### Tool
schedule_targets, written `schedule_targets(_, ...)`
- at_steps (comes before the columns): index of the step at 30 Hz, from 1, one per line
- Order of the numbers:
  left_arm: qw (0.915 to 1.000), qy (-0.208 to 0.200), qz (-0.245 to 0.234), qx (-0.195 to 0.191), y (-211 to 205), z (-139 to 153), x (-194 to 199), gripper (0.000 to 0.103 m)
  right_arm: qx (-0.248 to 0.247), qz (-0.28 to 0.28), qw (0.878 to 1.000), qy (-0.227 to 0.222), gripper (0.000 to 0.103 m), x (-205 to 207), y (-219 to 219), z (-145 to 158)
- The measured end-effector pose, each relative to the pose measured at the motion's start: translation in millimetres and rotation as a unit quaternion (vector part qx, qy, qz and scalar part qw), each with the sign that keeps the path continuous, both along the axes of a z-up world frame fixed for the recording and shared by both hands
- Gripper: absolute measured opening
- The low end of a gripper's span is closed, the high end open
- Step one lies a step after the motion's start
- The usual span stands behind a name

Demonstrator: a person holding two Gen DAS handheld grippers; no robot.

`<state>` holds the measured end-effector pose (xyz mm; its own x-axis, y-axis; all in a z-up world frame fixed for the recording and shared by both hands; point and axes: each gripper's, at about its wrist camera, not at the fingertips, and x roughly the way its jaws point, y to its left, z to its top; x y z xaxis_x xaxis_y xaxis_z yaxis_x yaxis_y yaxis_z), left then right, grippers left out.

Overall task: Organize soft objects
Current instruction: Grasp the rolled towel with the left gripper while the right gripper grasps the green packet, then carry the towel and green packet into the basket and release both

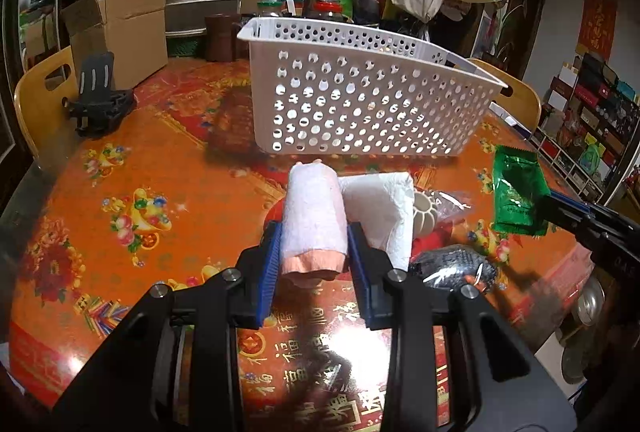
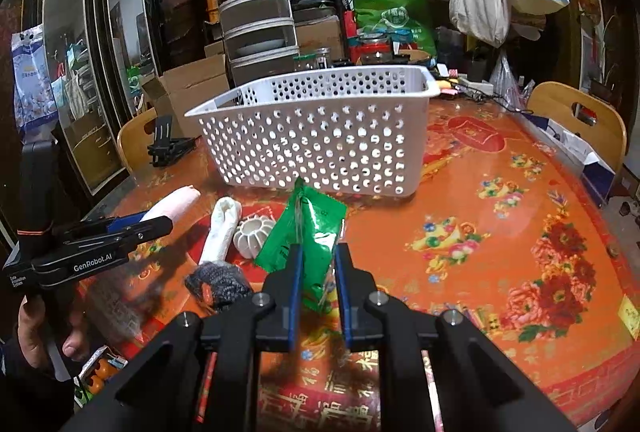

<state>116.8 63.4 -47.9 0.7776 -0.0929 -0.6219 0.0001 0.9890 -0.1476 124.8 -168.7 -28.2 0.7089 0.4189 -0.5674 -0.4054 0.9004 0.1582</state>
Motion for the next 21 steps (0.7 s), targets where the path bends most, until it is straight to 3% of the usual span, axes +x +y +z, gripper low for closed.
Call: schedule_targets(21, 0.9986, -0.050, -0.013, 0.015, -4.0, 67.5, 7.0, 0.030, -0.004, 0.004, 0.998, -0.056, 0.014, 18.2, -8.7, 62.2)
